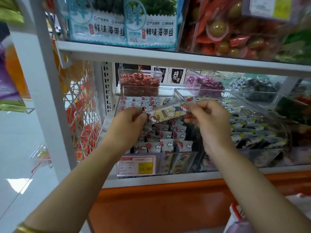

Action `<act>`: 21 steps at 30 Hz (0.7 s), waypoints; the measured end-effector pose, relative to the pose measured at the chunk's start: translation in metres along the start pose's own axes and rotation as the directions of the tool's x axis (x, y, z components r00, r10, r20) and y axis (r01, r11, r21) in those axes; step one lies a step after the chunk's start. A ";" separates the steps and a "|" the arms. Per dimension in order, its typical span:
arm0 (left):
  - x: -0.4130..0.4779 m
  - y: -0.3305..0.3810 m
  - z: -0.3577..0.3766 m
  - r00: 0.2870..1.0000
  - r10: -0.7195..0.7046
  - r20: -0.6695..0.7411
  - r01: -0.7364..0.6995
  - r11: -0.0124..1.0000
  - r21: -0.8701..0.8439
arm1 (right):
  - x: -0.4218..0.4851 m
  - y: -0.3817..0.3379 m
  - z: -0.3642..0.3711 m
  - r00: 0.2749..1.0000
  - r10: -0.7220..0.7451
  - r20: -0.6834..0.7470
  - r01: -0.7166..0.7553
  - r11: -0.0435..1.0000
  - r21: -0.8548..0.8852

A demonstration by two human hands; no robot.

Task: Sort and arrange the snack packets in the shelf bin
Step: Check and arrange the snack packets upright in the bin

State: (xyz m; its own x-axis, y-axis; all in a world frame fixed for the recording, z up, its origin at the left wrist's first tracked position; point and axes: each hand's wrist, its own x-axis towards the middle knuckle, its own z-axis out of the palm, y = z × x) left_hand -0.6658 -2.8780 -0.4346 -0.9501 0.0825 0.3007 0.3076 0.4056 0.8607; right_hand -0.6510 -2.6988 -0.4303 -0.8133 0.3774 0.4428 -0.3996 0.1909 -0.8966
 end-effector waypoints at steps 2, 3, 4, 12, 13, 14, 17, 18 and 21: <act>0.000 0.000 0.001 0.999 -0.040 0.021 0.042 0.994 -0.101 | -0.003 0.001 -0.004 0.996 0.087 0.011 -0.088 0.988 0.124; 0.001 -0.001 0.001 0.997 -0.068 0.030 0.072 0.983 -0.167 | -0.004 0.002 -0.004 0.993 0.120 0.020 -0.121 0.977 0.176; 0.002 -0.001 0.002 0.995 -0.096 0.034 0.102 0.967 -0.233 | -0.005 0.003 -0.005 0.988 0.149 0.033 -0.152 0.963 0.223; 0.004 -0.003 0.003 0.967 -0.251 0.042 0.226 0.769 -0.598 | -0.004 0.007 -0.009 0.945 0.284 0.160 -0.326 0.835 0.444; 0.004 -0.003 0.003 0.968 -0.245 0.043 0.224 0.783 -0.580 | -0.004 0.007 -0.009 0.944 0.288 0.163 -0.331 0.828 0.453; 0.004 -0.003 0.003 0.970 -0.239 0.047 0.222 0.787 -0.575 | -0.003 0.008 -0.010 0.943 0.289 0.164 -0.332 0.823 0.461; 0.004 -0.001 0.004 0.970 -0.229 0.088 0.232 0.742 -0.629 | -0.003 0.009 -0.011 0.946 0.294 0.135 -0.322 0.815 0.481; 0.004 0.000 0.005 0.969 -0.227 0.101 0.237 0.725 -0.647 | -0.003 0.009 -0.011 0.946 0.302 0.115 -0.318 0.813 0.488; 0.003 0.003 0.003 0.970 -0.203 0.133 0.239 0.702 -0.670 | -0.002 0.007 -0.011 0.949 0.306 0.072 -0.301 0.821 0.486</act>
State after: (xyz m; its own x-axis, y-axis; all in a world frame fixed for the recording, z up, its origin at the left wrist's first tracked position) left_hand -0.6681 -2.8740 -0.4326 -0.9909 0.1192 0.0622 0.0230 -0.3055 0.9519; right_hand -0.6475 -2.6881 -0.4379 -0.9247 0.3514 0.1461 -0.2885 -0.3969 -0.8713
